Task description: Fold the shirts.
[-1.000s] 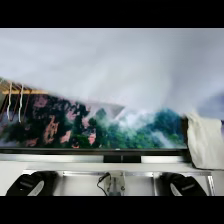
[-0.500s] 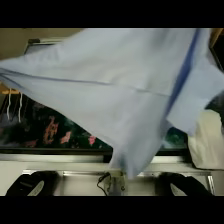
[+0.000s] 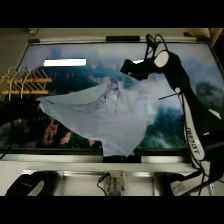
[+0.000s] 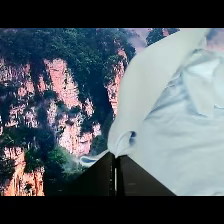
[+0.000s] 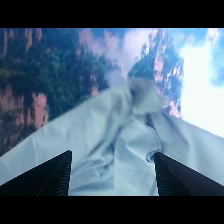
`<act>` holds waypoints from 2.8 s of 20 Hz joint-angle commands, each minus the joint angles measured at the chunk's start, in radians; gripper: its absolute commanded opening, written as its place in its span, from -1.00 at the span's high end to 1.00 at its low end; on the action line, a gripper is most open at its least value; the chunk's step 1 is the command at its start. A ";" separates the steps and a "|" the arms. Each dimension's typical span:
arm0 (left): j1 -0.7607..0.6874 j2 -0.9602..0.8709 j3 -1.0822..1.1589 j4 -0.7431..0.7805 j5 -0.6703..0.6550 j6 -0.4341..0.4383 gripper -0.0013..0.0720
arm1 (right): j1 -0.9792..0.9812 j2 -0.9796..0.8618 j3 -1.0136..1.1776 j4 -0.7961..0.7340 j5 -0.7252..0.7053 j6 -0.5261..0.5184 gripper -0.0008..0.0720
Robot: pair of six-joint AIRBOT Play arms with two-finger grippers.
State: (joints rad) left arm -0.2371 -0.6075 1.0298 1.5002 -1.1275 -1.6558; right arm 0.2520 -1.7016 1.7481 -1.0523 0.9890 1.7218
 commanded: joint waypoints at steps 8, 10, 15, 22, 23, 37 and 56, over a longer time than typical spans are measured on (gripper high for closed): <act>0.000 0.001 -0.022 0.000 -0.047 0.001 0.87 | -0.129 0.360 -0.420 -0.621 0.608 -0.088 -0.38; 0.000 0.000 -0.022 0.000 -0.053 0.000 0.87 | -0.163 0.468 -0.741 -0.334 0.465 -0.082 -0.41; 0.000 0.000 -0.022 0.000 -0.053 0.000 0.87 | -0.107 0.493 -1.127 0.036 0.132 -0.101 -0.42; 0.000 0.000 -0.022 0.000 -0.053 0.000 0.87 | 0.027 0.493 -1.150 0.031 -0.077 0.021 -0.40; 0.000 0.000 -0.022 0.000 -0.053 0.000 0.87 | 0.035 0.493 -1.150 0.040 -0.080 0.028 -0.33; 0.000 0.012 0.959 0.183 0.103 -0.103 0.87 | 0.038 1.030 0.014 -0.620 0.010 -0.073 0.82; 0.007 -0.035 0.205 0.340 -0.032 -0.082 0.87 | 0.038 0.531 0.119 -0.856 0.488 0.008 0.82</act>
State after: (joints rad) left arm -0.2352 -0.5949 1.4406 1.7958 -1.2182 -1.7367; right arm 0.2901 -0.9684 1.8660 -1.8763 1.4982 1.7245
